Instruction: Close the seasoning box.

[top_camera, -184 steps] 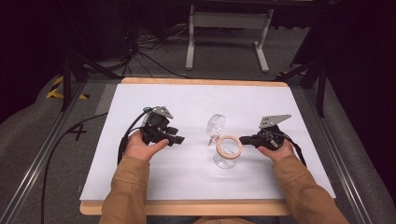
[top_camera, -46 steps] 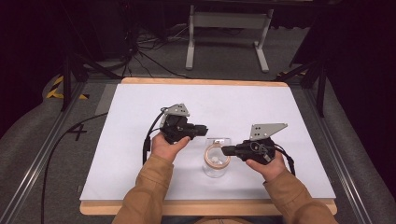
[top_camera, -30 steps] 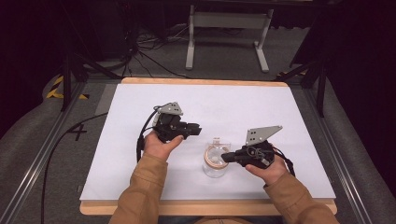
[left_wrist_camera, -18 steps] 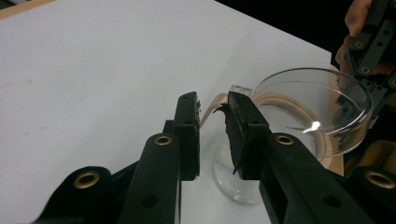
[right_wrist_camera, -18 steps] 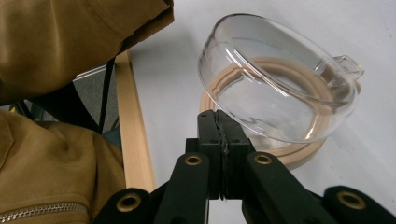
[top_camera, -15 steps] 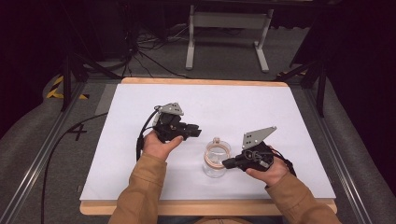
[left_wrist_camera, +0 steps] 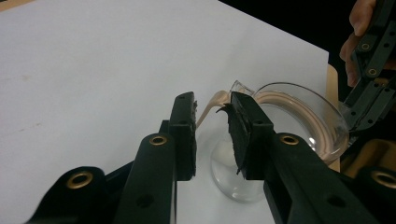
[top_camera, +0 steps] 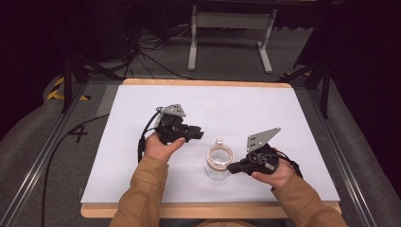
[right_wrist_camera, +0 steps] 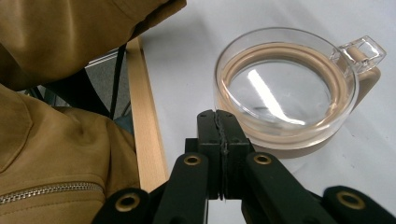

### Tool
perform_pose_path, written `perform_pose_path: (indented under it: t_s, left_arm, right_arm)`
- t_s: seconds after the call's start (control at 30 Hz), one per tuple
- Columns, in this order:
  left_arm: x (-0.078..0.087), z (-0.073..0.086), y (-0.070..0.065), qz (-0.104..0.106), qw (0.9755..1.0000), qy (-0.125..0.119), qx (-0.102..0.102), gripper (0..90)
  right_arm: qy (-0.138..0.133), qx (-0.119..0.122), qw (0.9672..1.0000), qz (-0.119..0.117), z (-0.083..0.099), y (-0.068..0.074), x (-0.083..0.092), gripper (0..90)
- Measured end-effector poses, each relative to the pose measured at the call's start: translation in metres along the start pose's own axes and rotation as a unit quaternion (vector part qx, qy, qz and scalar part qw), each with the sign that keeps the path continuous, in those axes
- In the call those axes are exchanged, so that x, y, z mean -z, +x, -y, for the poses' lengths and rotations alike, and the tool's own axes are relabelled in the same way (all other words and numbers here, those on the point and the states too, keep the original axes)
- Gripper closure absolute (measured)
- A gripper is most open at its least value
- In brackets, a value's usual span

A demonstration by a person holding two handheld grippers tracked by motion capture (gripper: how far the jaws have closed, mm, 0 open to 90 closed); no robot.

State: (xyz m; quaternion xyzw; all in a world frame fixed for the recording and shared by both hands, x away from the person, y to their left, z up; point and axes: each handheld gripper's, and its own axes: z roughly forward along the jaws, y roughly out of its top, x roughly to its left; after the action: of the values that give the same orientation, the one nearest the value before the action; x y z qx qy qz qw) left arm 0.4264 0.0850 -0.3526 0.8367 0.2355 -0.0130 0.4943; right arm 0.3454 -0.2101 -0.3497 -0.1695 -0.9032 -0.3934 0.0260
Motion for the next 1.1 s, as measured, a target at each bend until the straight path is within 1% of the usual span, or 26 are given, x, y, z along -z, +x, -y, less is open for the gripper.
perform_pose_path:
  t_s: [0.23,0.3,0.4,0.5,0.53,0.6,0.7,0.77,0.8,0.83,0.9,0.93,0.97,1.03,1.07,1.1]
  left_arm:
    - [0.0,0.0,0.0,0.0,1.0,-0.001,-0.001,72.0]
    - [0.001,0.0,0.001,-0.001,1.0,0.002,-0.003,71.9]
    - [0.002,0.0,0.001,-0.005,1.0,-0.001,-0.002,71.5]
    - [0.004,0.001,0.001,-0.009,1.0,-0.002,0.0,70.2]
    - [0.004,0.002,0.001,-0.012,0.9999,-0.004,0.0,69.8]
    - [0.007,0.003,0.0,-0.019,0.9998,0.0,0.003,68.9]
    - [0.013,0.007,0.0,-0.026,0.9996,-0.003,0.007,68.2]
    - [0.018,0.01,-0.001,-0.033,0.9994,-0.003,0.012,67.8]
    - [0.02,0.011,0.0,-0.036,0.9993,-0.003,0.01,67.5]
    - [0.022,0.013,0.0,-0.04,0.9991,-0.007,0.016,67.2]
    - [0.026,0.016,0.001,-0.05,0.9985,-0.008,0.018,66.0]
    - [0.028,0.017,0.001,-0.056,0.9982,-0.007,0.02,64.8]
    - [0.029,0.018,0.002,-0.059,0.998,-0.012,0.021,64.1]
    - [0.031,0.02,0.002,-0.068,0.9974,-0.01,0.022,63.0]
    - [0.032,0.021,0.003,-0.075,0.9969,-0.012,0.019,62.4]
    - [0.033,0.021,0.003,-0.078,0.9967,-0.008,0.022,61.7]
  right_arm:
    - [-0.005,0.001,1.0,0.001,-0.001,0.0,0.002,89.5]
    - [-0.006,0.001,1.0,0.003,-0.001,0.0,0.002,89.5]
    - [-0.01,0.001,0.9999,0.006,0.0,-0.001,0.003,89.5]
    - [-0.023,0.001,0.9996,0.014,-0.001,-0.002,0.007,88.4]
    - [-0.029,0.002,0.9994,0.017,-0.001,-0.003,0.009,85.0]
    - [-0.041,-0.002,0.9989,0.024,-0.002,-0.005,0.014,82.2]
    - [-0.059,0.0,0.9976,0.038,-0.005,-0.009,0.022,77.4]
    - [-0.066,0.0,0.9968,0.046,-0.007,-0.012,0.028,75.2]
    - [-0.07,0.0,0.9963,0.05,-0.008,-0.015,0.03,74.3]
    - [-0.073,-0.004,0.996,0.051,-0.008,-0.017,0.033,73.6]
    - [-0.084,-0.008,0.9949,0.055,-0.008,-0.022,0.039,70.9]
    - [-0.092,-0.013,0.9939,0.06,-0.008,-0.025,0.043,69.9]
    - [-0.097,-0.014,0.9931,0.065,-0.007,-0.029,0.047,69.3]
    - [-0.105,-0.021,0.9912,0.078,-0.005,-0.036,0.053,68.1]
    - [-0.108,-0.025,0.9901,0.085,-0.003,-0.04,0.056,67.8]
    - [-0.11,-0.03,0.9891,0.093,-0.001,-0.044,0.059,67.3]
